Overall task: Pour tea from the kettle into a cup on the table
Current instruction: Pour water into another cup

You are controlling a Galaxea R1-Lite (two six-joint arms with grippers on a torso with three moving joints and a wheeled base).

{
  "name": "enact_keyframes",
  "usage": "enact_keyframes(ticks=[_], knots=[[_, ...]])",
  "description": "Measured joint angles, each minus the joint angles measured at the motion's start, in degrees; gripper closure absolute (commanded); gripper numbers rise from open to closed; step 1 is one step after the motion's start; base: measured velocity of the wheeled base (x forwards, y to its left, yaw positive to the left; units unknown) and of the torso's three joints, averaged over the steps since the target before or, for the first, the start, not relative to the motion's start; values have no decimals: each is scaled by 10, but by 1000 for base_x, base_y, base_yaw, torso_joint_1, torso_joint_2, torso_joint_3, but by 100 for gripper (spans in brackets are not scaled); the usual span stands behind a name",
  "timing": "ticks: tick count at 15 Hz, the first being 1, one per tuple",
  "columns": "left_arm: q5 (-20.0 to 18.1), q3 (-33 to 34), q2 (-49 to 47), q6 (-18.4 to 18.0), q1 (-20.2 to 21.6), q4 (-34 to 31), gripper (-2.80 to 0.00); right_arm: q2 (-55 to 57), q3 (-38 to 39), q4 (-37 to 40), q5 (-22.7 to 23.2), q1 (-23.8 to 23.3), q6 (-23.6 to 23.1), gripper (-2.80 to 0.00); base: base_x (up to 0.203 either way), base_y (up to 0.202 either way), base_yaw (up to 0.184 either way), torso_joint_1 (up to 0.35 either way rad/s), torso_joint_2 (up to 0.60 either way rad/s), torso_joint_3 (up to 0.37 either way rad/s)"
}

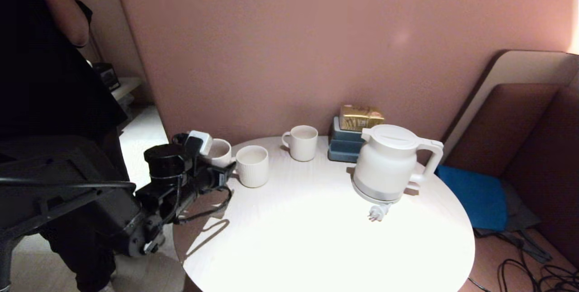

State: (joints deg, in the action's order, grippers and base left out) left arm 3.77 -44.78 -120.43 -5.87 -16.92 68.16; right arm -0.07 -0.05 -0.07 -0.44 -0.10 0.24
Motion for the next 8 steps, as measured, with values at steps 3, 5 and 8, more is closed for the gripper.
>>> enact_keyframes(ticks=[3,5,8], knots=[[0,-89,-1,-35,32,-72,0,0,0,0,0,0,0,0,0,0,0,0,0,0],[0,-142,-19,-52,53,-100,0,0,0,0,0,0,0,0,0,0,0,0,0,0],[0,-232,-69,-80,73,-119,0,0,0,0,0,0,1,0,0,0,0,0,0,0]])
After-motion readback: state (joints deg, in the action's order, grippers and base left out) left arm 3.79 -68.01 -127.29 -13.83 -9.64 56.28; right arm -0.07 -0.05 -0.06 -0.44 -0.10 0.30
